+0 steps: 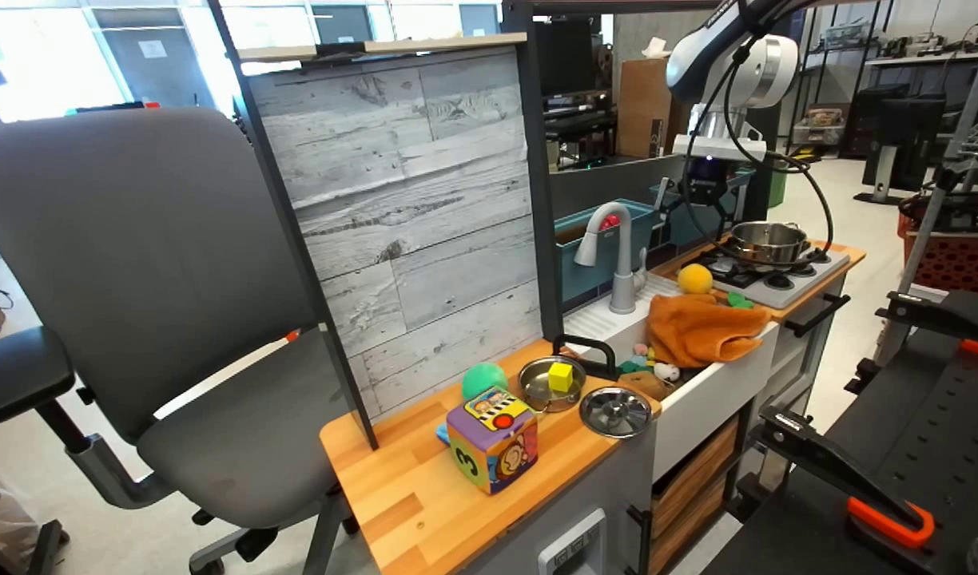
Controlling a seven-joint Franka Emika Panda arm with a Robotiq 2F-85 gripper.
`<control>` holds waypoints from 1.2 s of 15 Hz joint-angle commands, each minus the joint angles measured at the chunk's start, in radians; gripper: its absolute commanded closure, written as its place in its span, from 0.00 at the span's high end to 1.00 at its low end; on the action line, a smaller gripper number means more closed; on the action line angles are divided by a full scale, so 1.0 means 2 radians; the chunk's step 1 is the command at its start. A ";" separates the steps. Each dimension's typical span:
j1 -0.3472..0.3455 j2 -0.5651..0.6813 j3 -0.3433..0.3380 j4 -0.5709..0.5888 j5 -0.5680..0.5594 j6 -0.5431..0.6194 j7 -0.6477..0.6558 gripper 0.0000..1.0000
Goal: Put the orange plushy in the pot
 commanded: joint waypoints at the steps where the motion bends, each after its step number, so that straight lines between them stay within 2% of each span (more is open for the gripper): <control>1: -0.009 0.058 0.001 0.078 0.001 -0.034 0.021 1.00; 4: -0.017 0.061 0.009 0.085 -0.006 -0.040 0.017 1.00; 8: -0.011 0.024 0.004 0.033 -0.008 -0.028 -0.041 1.00; 14: -0.002 -0.017 0.001 -0.048 -0.009 0.059 -0.146 1.00; 18: 0.002 -0.059 0.004 -0.127 -0.006 0.110 -0.200 1.00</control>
